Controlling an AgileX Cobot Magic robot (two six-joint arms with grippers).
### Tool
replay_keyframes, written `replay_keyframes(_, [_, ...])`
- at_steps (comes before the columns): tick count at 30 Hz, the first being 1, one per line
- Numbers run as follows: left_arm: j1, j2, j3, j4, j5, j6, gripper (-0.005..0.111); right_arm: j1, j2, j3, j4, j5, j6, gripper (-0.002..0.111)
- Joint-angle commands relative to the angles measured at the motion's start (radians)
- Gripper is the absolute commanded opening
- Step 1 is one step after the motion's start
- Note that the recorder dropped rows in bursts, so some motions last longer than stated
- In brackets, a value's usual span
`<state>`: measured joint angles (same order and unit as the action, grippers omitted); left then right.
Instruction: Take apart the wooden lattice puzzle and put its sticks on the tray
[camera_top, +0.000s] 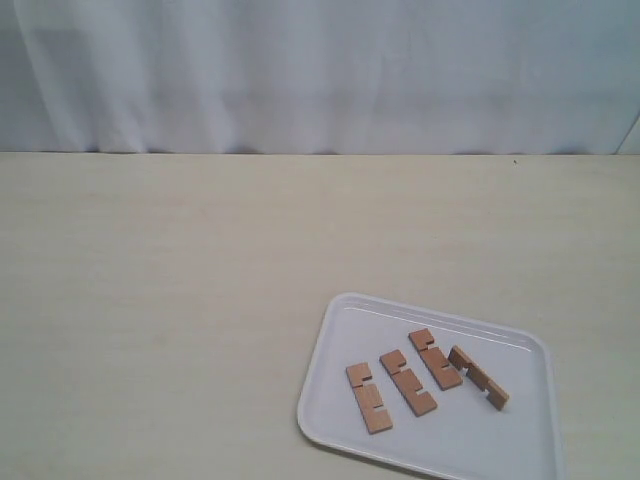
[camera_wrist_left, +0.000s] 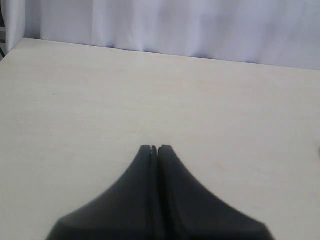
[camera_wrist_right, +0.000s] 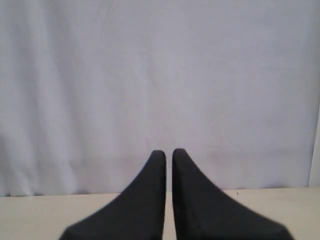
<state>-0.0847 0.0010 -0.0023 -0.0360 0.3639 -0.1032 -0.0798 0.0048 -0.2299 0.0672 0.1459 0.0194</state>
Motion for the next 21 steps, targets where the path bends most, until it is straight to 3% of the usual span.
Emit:
replay_keyframes(1, [0.001, -0.001, 0.002, 0.0, -0.003, 0.001, 0.0, 0.002, -0.005, 0.102, 0.011, -0.063, 0.003, 0.004])
replay_keyframes(7, [0.001, -0.001, 0.002, 0.0, -0.003, 0.001, 0.0, 0.002, -0.005, 0.23, 0.059, -0.16, 0.016, 0.004])
replay_keyframes(11, [0.001, -0.001, 0.002, 0.0, -0.003, 0.001, 0.0, 0.002, -0.005, 0.23, 0.022, -0.02, -0.008, 0.004])
replay_keyframes(21, [0.001, -0.001, 0.002, 0.001, -0.002, 0.001, 0.0, 0.002, -0.005, 0.23, 0.051, 0.037, -0.001, 0.004])
